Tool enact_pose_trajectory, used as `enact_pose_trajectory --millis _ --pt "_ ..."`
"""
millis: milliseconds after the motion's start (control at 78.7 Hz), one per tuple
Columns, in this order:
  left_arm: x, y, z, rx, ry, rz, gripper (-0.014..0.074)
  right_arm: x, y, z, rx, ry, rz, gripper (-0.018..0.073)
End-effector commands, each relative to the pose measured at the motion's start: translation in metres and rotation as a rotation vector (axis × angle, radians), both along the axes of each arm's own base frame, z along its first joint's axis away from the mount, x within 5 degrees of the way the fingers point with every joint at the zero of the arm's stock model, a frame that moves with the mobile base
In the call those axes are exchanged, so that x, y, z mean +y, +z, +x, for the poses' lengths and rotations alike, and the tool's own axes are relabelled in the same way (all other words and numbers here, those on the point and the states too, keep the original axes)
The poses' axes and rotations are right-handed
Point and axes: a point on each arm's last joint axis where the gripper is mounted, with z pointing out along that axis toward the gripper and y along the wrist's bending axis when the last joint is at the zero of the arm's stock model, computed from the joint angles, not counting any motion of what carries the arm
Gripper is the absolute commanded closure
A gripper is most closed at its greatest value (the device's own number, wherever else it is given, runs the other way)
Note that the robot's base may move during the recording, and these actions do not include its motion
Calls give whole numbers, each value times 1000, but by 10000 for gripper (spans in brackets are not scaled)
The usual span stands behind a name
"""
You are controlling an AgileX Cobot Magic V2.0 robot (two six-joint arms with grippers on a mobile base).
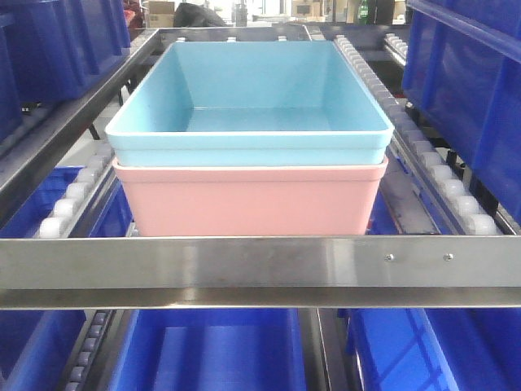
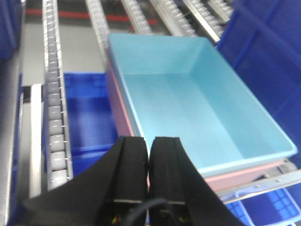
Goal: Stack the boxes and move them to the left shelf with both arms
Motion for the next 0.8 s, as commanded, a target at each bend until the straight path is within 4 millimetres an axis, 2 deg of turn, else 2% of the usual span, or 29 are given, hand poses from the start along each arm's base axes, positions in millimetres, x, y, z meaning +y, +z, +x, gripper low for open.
enact_pose_trajectory --millis 0,76,191,788 --pt "2 5 -15 -115 -65 -60 596 -6 7 -14 -108 44 29 508" --pt "9 -6 -27 -126 -65 -69 596 -14 -1 -24 -124 43 40 508" --pt "16 -16 -37 -147 -65 -81 596 -24 -2 -33 -137 18 51 508" --pt "16 -19 -38 -143 -65 -79 598 -24 -4 -33 -134 14 48 508"
